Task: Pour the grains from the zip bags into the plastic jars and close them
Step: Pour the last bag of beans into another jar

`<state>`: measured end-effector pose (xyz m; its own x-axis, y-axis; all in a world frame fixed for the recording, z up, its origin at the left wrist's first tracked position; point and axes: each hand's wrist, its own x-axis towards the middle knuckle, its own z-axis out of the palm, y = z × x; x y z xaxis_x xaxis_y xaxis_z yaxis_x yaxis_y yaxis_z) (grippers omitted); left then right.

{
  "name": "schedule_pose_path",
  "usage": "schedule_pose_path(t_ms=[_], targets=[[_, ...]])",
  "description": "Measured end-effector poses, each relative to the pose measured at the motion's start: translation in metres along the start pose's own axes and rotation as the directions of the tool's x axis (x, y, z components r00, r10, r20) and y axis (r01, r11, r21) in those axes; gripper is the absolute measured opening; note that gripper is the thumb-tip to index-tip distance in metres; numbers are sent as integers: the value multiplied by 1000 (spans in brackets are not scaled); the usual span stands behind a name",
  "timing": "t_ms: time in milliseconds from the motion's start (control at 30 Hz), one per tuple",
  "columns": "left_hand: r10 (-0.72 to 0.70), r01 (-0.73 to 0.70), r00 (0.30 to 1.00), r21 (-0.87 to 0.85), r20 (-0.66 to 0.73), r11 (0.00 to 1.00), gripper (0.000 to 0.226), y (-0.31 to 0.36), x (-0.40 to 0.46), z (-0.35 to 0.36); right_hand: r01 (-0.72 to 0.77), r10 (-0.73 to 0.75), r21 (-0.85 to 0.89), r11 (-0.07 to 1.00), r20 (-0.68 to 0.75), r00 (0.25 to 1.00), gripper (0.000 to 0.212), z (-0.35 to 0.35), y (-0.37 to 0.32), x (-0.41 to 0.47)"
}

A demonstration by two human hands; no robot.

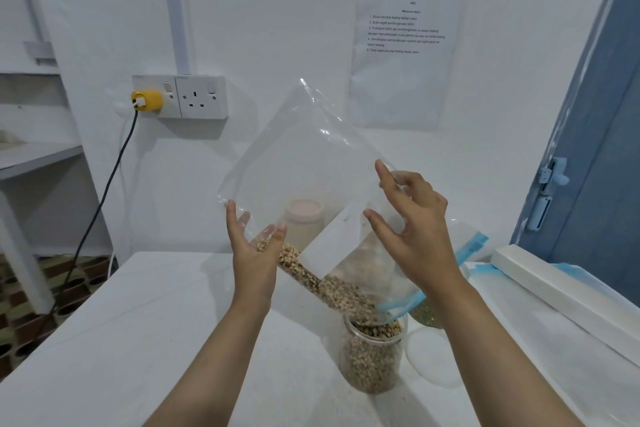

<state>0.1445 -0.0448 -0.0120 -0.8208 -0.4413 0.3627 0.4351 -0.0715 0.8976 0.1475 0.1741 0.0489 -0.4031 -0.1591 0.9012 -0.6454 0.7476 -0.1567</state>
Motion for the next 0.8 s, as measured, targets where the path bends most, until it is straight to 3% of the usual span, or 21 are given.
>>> schedule_pose_path(t_ms=[500,800], targets=[[-41,41,999,9,24,999,88,5,5,-2,-33,33,46,998,-1,999,63,-3,-9,0],[-66,66,994,0,86,998,88,14,9,-5,-100,101,-30,995,27,995,63,-8,-16,-1]])
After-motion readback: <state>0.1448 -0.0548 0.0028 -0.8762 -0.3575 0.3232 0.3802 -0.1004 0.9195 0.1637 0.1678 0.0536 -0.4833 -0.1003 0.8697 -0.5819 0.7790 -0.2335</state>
